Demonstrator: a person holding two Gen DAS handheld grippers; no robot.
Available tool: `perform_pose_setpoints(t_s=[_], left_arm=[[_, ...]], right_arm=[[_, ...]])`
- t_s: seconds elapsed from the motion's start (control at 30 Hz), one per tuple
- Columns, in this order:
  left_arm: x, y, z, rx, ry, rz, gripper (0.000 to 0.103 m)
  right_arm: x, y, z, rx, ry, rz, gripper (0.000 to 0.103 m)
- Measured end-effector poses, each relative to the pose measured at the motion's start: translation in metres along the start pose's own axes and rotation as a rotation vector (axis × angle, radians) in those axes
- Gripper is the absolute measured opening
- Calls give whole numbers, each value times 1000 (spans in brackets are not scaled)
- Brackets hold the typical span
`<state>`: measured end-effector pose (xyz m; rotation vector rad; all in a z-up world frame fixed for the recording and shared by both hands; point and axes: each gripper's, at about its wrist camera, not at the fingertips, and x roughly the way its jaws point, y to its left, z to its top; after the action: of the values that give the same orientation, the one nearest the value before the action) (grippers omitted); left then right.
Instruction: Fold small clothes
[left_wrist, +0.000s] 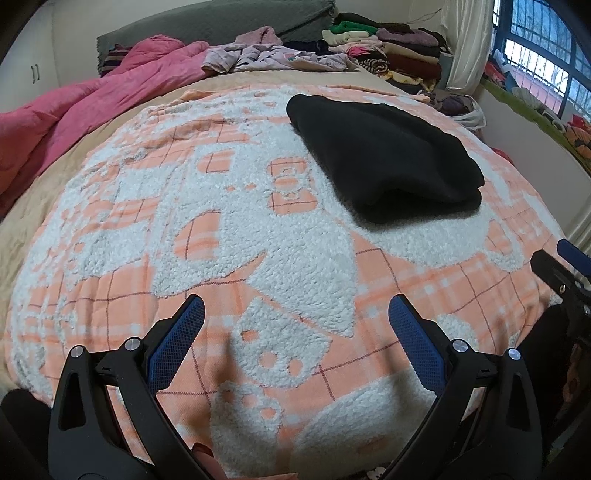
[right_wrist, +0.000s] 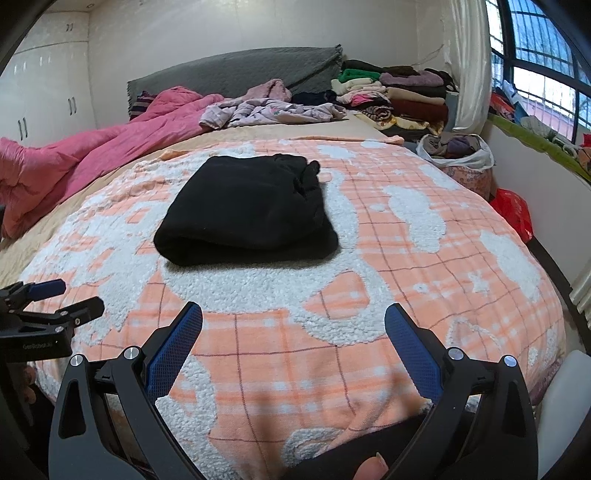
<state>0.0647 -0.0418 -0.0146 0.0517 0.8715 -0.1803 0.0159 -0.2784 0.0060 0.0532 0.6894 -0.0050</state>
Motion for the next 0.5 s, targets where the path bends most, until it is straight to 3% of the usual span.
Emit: perform_pose_setpoints(t_s=[0.13, 0.27, 0.43, 0.5], left_arm=[[-1, -1, 0, 9, -1, -4, 93], [-4, 0, 5, 8, -20, 55, 93], [-15, 30, 18, -79, -72, 76, 93], [-15, 53, 30, -125, -69, 92, 93]], right_arm=[[-8, -17, 2, 57, -19, -48, 99], [-27, -52, 1, 128, -50, -145, 99], [-60, -134, -14, 273, -76, -331, 99], [-73, -181, -29, 332, -61, -468, 98]])
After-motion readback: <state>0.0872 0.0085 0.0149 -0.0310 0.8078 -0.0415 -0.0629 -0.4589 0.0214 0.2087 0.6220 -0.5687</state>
